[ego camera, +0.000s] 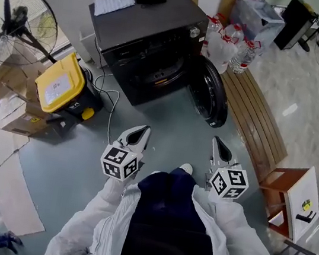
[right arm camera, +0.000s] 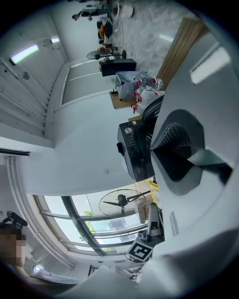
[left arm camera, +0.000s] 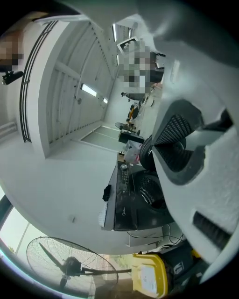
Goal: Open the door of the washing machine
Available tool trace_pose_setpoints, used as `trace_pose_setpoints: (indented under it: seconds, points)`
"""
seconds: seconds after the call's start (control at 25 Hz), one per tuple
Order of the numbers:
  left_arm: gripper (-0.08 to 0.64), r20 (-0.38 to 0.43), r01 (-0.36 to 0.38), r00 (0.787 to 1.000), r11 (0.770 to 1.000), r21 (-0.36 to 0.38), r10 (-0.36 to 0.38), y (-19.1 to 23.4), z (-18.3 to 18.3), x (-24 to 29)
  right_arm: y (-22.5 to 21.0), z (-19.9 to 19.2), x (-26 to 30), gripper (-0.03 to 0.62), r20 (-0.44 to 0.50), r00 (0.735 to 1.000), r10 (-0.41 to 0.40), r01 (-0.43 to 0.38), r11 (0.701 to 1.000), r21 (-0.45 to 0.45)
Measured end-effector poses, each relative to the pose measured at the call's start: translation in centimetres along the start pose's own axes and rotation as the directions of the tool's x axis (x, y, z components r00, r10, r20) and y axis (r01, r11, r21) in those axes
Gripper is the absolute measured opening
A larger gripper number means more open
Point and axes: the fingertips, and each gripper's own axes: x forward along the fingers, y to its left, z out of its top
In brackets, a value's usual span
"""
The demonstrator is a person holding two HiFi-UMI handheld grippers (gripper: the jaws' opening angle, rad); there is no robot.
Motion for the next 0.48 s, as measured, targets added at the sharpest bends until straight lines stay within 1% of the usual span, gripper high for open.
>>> trace_pose_setpoints:
  seconds: [0.48]
  points:
    - [-0.002,0.013,-0.033,0.999,0.999,0.023,0.032,-0.1,-1.1,-3.2,2.3,-0.8,-1.9,0.008,0.017,1.000,0.012,-0.012,1.000,-0.017]
